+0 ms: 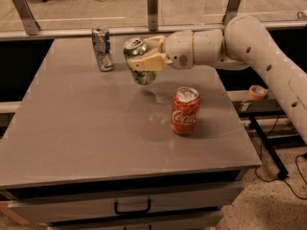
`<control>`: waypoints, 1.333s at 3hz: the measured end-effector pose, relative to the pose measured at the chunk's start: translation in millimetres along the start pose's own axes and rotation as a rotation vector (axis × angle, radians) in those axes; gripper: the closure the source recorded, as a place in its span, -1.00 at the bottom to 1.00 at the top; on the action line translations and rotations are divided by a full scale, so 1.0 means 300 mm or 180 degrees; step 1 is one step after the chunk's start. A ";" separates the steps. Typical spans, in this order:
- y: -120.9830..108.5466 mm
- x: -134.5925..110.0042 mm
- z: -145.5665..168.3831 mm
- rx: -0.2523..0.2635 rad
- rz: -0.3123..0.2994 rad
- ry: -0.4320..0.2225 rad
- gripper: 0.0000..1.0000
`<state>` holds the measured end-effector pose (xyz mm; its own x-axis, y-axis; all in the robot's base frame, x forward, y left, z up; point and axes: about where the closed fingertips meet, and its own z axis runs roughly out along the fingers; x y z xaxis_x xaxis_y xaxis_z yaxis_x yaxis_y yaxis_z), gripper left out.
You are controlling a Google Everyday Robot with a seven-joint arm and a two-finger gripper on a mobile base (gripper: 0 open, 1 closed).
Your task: Place green can upright
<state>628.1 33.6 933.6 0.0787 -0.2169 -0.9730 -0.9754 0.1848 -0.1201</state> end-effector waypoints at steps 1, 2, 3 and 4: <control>-0.009 0.030 -0.028 0.0069 -0.0010 -0.0159 0.63; -0.006 0.058 -0.057 0.0134 0.0018 -0.0263 0.19; 0.006 0.086 -0.093 0.0205 0.0090 -0.0294 -0.30; 0.021 0.109 -0.117 0.0254 0.0141 -0.0280 -0.74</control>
Offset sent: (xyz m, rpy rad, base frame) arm -0.0012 -0.0407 -0.0220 0.1294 -0.0213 -0.0672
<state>617.4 -5.9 907.9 0.0572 -0.1225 -0.9908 -0.9591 0.2687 -0.0886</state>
